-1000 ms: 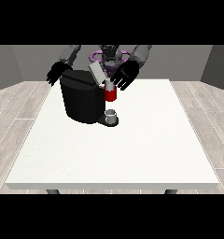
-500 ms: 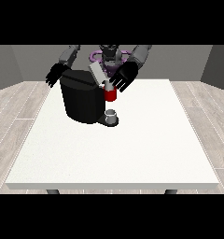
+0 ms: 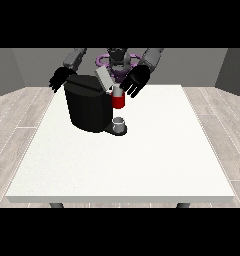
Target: Insert the coffee pod into the coffee machine and close the lid
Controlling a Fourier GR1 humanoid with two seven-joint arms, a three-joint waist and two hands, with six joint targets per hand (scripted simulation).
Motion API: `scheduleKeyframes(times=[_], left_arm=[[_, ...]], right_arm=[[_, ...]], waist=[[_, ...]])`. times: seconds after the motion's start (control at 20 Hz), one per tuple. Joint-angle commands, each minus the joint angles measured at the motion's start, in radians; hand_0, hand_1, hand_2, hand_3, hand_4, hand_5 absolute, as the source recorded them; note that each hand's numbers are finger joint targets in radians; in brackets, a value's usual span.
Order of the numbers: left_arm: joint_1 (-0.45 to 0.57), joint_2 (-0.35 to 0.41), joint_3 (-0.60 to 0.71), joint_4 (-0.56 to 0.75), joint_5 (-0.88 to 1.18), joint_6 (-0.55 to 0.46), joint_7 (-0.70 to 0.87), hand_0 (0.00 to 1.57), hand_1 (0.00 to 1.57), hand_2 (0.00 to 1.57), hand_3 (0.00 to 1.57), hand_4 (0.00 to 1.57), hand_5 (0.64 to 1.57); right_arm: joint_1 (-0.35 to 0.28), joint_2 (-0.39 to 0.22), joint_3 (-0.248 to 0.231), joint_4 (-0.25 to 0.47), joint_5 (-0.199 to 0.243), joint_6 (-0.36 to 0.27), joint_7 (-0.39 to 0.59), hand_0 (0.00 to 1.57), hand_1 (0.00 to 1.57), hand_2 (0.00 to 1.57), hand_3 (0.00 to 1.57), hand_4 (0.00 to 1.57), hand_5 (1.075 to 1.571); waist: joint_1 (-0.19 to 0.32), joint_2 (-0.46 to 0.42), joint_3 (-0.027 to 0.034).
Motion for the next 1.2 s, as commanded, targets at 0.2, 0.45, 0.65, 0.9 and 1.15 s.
scheduleKeyframes(times=[0.2, 0.45, 0.65, 0.9, 1.15], left_arm=[[-0.025, 0.025, -0.005, 0.008, -0.015, -0.03, -0.035, 0.91, 0.91, 1.02, 0.86, 0.36, 1.571], [0.022, 0.022, -0.061, 0.011, -0.075, -0.041, -0.031, 0.0, 0.0, 0.0, 0.0, 0.0, 1.571], [0.011, 0.004, -0.07, -0.009, -0.079, -0.065, -0.045, 0.0, 0.0, 0.0, 0.0, 0.0, 1.571], [0.029, 0.004, -0.058, -0.015, -0.077, -0.062, -0.058, 0.0, 0.0, 0.0, 0.0, 0.0, 1.571], [0.0, 0.043, -0.029, -0.012, -0.057, -0.138, -0.038, 0.0, 0.0, 0.0, 0.0, 0.0, 1.571]], right_arm=[[-0.014, 0.021, 0.016, 0.005, 0.015, -0.022, -0.006, 0.0, 0.0, 0.0, 0.0, 0.41, 1.571], [0.032, -0.006, 0.021, 0.009, 0.024, 0.005, -0.026, 0.0, 0.0, 0.0, 0.0, 0.36, 1.571], [-0.033, -0.009, -0.03, 0.036, -0.011, -0.011, -0.014, 0.0, 0.0, 0.0, 0.0, 0.39, 1.571], [0.04, 0.029, 0.008, 0.038, 0.019, -0.033, -0.042, 0.0, 0.0, 0.0, 0.0, 0.41, 1.571], [0.044, -0.022, -0.021, 0.041, -0.017, 0.023, -0.025, 0.0, 0.0, 0.0, 0.0, 0.38, 1.571]], waist=[[0.001, 0.036, -0.0019], [-0.003, 0.0, -0.0018], [0.037, -0.005, -0.0017], [0.049, -0.048, -0.0019], [0.043, -0.082, -0.0018]])
